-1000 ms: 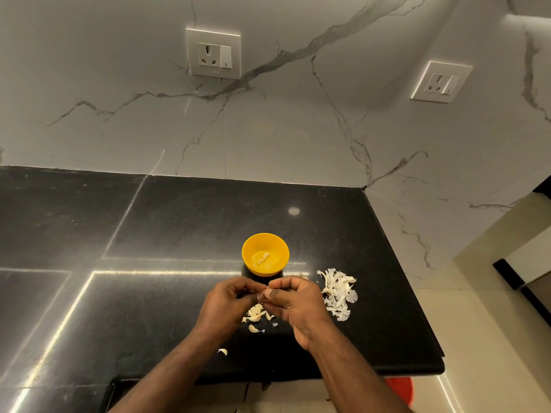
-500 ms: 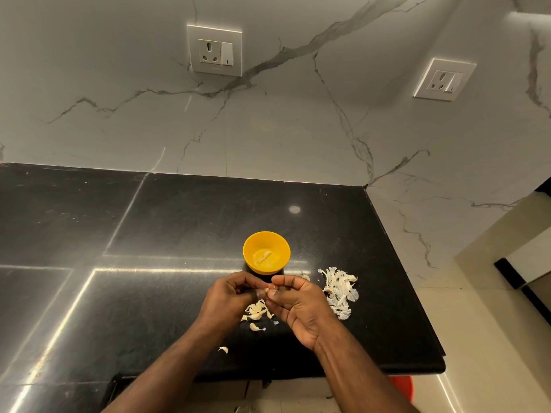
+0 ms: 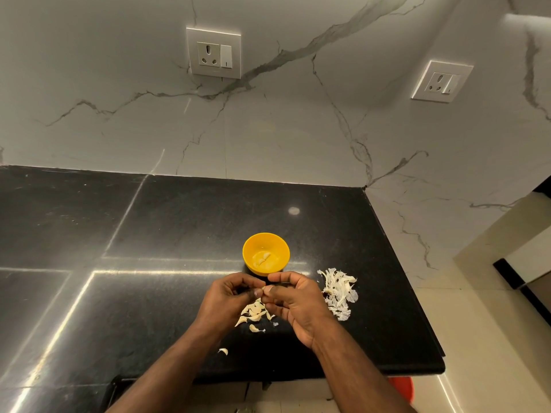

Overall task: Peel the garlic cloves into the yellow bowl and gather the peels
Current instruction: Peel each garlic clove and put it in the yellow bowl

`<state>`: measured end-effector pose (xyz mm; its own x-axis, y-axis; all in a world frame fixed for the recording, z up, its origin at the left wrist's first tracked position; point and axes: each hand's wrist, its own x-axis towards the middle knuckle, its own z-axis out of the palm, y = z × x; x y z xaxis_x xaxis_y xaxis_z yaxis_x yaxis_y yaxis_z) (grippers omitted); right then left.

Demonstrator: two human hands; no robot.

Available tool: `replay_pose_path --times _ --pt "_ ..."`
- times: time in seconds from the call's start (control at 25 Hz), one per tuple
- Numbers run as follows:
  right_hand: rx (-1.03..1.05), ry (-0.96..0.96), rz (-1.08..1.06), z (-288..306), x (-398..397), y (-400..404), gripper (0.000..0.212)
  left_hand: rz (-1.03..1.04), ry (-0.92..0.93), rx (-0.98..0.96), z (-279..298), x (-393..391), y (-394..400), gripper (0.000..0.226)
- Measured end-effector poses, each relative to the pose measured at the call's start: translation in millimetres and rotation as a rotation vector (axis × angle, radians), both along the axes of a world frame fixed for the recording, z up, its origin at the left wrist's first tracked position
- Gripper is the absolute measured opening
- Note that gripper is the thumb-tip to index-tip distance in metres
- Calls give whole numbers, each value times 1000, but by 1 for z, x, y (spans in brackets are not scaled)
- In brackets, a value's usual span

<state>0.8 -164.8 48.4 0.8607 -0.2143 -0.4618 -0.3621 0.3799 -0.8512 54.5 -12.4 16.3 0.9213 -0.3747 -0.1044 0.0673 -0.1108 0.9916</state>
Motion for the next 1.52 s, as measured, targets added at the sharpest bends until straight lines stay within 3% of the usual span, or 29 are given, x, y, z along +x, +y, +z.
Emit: replay_pose_path --times 0.44,0.76,1.0,1.24,1.52 --pt "-148 -47 43 -4 1 2 25 -96 23 10 -3 2 3 15" --pt "-536 27 -3 -29 -3 -26 15 -28 227 -210 7 -2 5 8" --pt "-824 47 11 -28 -7 -52 20 36 335 -196 2 -2 5 12" --pt "-1061 14 -22 -25 -11 -61 7 38 329 -124 3 -3 2 13" --pt "-1039 -20 -49 -27 -9 -57 20 35 324 -87 0 -4 6 12"
